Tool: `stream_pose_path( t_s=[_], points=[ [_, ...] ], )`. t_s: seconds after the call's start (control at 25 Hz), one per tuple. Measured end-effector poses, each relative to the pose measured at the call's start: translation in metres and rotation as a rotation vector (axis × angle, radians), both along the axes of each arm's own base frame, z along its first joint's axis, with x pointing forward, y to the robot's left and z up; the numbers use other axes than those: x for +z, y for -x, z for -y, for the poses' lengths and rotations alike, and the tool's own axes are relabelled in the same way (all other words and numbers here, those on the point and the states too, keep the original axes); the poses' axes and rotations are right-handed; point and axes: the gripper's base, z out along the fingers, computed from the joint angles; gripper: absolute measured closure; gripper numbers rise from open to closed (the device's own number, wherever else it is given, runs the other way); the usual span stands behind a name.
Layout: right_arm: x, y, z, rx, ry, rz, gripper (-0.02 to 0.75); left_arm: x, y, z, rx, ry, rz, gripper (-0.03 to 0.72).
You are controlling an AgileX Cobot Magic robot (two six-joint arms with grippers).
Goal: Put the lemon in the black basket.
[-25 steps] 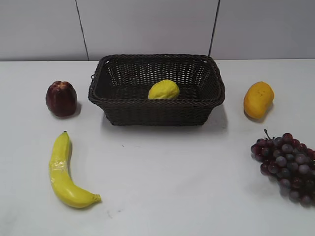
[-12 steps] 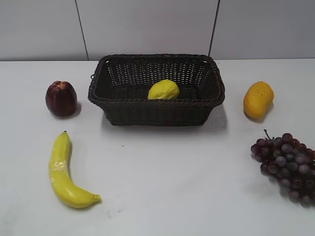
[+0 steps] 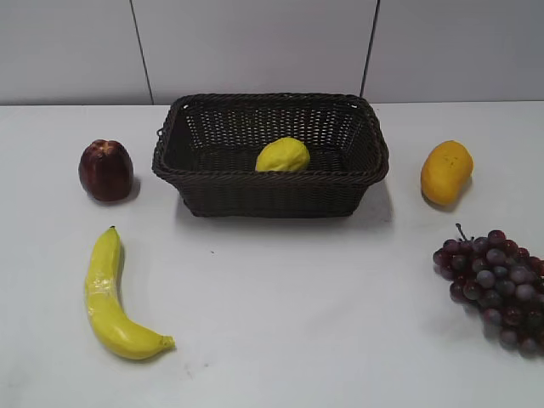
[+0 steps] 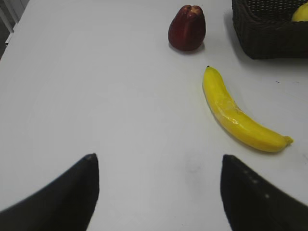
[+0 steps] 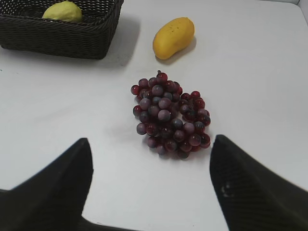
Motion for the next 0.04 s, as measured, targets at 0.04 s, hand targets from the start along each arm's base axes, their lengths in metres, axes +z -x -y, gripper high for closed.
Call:
stream_pose_path(
  t_s=[0.04],
  points=[
    [0.0,0.0,0.0,0.0,0.0,0.0,0.167,0.0,0.0,0.0,0.0,0.0,0.0,0.106]
  ],
)
